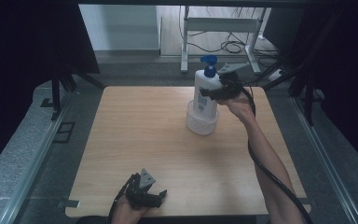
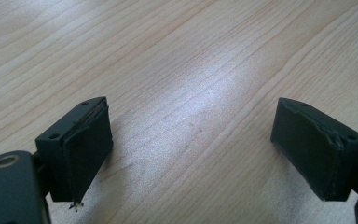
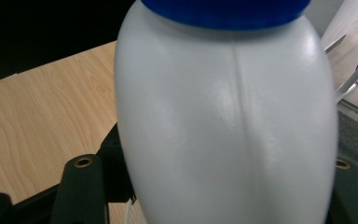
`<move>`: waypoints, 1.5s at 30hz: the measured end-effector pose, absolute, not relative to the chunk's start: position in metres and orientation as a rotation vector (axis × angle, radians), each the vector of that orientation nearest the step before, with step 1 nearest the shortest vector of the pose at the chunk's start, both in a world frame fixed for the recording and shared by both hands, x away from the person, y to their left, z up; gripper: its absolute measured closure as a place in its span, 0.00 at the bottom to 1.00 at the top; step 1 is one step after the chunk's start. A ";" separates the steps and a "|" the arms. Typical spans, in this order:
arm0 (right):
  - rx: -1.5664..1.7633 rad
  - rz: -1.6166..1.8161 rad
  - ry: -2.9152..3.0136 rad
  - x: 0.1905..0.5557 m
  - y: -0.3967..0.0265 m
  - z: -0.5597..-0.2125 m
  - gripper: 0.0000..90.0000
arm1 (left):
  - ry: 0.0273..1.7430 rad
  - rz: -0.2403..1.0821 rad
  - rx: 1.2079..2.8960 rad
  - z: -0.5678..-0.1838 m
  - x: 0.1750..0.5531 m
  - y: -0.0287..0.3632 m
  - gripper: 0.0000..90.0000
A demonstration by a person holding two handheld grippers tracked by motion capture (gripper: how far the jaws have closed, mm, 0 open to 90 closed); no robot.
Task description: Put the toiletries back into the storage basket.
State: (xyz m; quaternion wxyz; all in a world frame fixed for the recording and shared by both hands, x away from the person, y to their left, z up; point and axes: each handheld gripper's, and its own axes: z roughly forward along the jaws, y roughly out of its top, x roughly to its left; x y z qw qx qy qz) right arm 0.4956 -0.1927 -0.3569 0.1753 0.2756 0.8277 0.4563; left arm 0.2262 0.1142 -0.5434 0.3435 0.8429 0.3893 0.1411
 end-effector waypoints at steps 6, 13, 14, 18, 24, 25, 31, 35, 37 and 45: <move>0.793 1.280 2.363 0.498 -0.190 -0.372 0.42 | 1.010 0.366 2.193 -0.543 0.226 0.114 0.13; 0.795 1.255 2.384 0.500 -0.185 -0.388 0.42 | 1.010 0.366 2.192 -0.543 0.226 0.114 0.13; 0.796 1.254 2.386 0.500 -0.184 -0.390 0.42 | 1.010 0.366 2.191 -0.543 0.226 0.114 0.13; 0.800 1.241 2.392 0.502 -0.183 -0.398 0.42 | 1.011 0.366 2.192 -0.543 0.226 0.114 0.13; 0.812 1.228 2.402 0.503 -0.182 -0.410 0.42 | 1.012 0.365 2.189 -0.543 0.226 0.114 0.13; 0.814 1.227 2.400 0.504 -0.182 -0.412 0.42 | 1.011 0.365 2.190 -0.543 0.226 0.114 0.13; 0.829 1.228 2.401 0.506 -0.182 -0.419 0.42 | 1.012 0.365 2.190 -0.543 0.226 0.114 0.13; 0.827 1.240 2.403 0.507 -0.183 -0.422 0.42 | 1.012 0.365 2.190 -0.543 0.226 0.114 0.13; 0.833 1.244 2.399 0.508 -0.183 -0.422 0.42 | 1.012 0.365 2.190 -0.543 0.226 0.114 0.13; 0.807 1.265 2.431 0.507 -0.185 -0.424 0.40 | 1.013 0.365 2.189 -0.543 0.226 0.114 0.13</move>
